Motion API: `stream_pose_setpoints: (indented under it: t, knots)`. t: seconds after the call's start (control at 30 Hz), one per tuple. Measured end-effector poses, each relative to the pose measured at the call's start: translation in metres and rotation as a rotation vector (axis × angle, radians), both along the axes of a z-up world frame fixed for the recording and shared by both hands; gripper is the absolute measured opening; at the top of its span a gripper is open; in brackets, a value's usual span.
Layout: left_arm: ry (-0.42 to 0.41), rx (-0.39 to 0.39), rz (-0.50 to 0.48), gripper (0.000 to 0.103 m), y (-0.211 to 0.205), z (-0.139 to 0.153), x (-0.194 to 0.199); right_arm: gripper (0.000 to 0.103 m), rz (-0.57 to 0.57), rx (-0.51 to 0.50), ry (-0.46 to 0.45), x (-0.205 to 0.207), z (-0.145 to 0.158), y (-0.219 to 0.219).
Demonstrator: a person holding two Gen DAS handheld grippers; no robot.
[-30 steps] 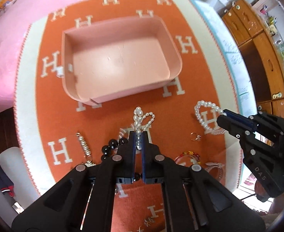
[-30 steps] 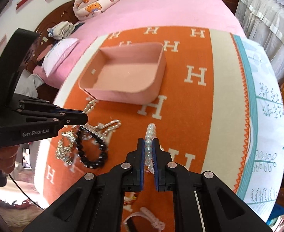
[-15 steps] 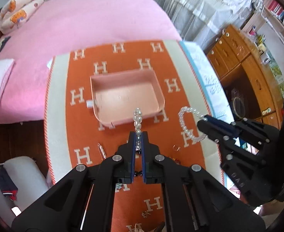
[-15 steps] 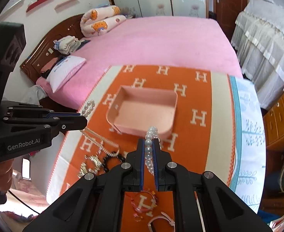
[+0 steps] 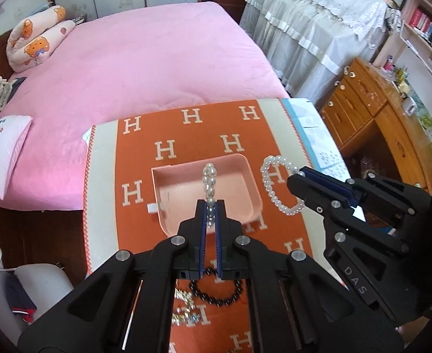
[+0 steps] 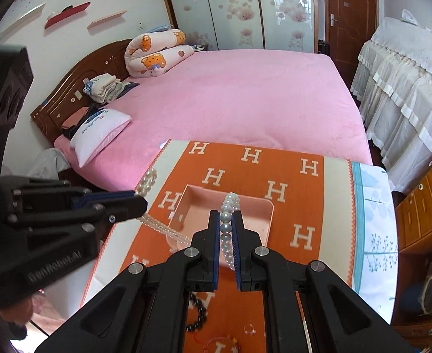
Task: Organize jewelry
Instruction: 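Carry both pearl strands over the pink tray and open both tools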
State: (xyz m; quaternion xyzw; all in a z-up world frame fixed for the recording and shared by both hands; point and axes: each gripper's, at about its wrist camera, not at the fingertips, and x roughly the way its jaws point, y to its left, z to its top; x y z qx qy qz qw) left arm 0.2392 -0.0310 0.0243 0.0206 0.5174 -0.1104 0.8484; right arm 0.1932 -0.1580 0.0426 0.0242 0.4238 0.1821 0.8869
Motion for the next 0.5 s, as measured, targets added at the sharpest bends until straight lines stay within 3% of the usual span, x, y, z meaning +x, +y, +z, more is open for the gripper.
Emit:
stream_pose_setpoints:
  t: [0.5]
  knots:
    - [0.011,0.091,0.026,0.003,-0.016,-0.072,0.058,0.007,-0.005,-0.034,0.104,0.072,-0.075,0.014]
